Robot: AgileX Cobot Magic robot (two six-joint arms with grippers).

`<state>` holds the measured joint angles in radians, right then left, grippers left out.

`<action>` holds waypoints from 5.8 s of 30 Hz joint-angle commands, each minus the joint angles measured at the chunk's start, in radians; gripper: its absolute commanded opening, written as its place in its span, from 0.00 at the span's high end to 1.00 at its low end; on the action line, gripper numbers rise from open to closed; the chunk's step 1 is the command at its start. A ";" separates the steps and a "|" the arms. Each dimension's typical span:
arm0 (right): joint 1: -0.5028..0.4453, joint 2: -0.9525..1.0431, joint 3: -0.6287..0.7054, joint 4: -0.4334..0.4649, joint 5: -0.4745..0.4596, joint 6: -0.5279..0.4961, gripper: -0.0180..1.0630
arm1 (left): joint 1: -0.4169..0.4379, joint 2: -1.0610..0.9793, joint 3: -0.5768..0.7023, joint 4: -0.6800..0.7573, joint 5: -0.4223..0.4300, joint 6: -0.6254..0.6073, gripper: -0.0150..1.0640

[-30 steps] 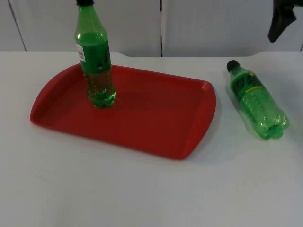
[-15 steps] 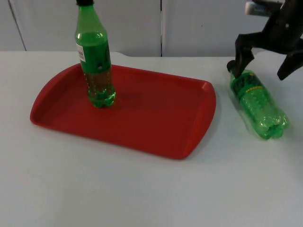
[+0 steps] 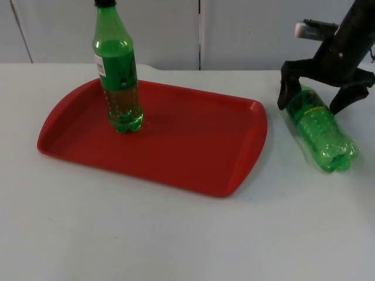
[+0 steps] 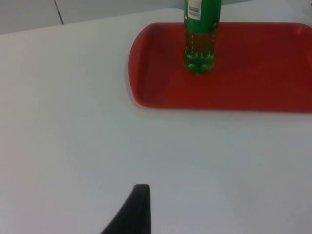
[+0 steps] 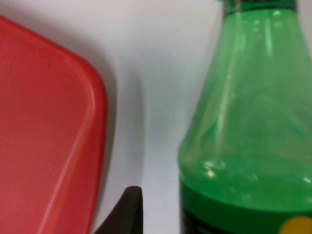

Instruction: Place the bottle upright on the tray.

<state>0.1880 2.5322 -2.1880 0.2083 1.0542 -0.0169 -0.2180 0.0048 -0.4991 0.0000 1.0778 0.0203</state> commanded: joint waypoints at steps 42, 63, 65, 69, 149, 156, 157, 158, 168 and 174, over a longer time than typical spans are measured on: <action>0.020 0.014 -0.005 0.026 -0.037 0.001 0.98 | -0.001 -0.005 0.004 -0.007 -0.002 0.001 0.01; 0.057 -0.387 -0.005 -0.110 0.055 0.005 0.98 | -0.001 -0.005 0.004 -0.007 -0.002 0.001 0.01; 0.057 -0.427 -0.005 -0.121 0.109 0.005 0.98 | -0.001 -0.005 0.004 -0.007 -0.002 0.001 0.01; 0.070 -0.489 -0.003 -0.187 0.167 0.010 0.98 | -0.001 -0.005 0.004 -0.007 -0.002 0.001 0.01; 0.266 -0.673 1.458 -0.599 -2.275 0.049 0.98 | -0.001 -0.005 0.004 -0.007 -0.002 0.001 0.01; 0.266 -0.552 1.310 -0.626 -2.275 0.032 0.98 | -0.001 -0.005 0.004 -0.007 -0.002 0.001 0.01; 0.266 -0.529 1.278 -0.626 -2.275 0.032 0.98 | -0.001 -0.005 0.004 -0.007 -0.002 0.001 0.01; 0.266 -0.508 1.250 -0.626 -2.275 0.032 0.98 | -0.001 -0.005 0.004 -0.007 -0.002 0.001 0.01; 0.266 -0.300 1.006 -0.617 -2.275 0.055 0.98 | -0.001 -0.005 0.004 -0.007 -0.002 0.001 0.01; 0.266 -0.182 0.863 -0.557 -2.275 0.099 0.98 | -0.001 -0.005 0.004 -0.007 -0.002 0.001 0.01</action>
<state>0.4477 2.3442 -1.3068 -0.3622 -1.1931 0.0774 -0.2180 0.0048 -0.4991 0.0000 1.0778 0.0203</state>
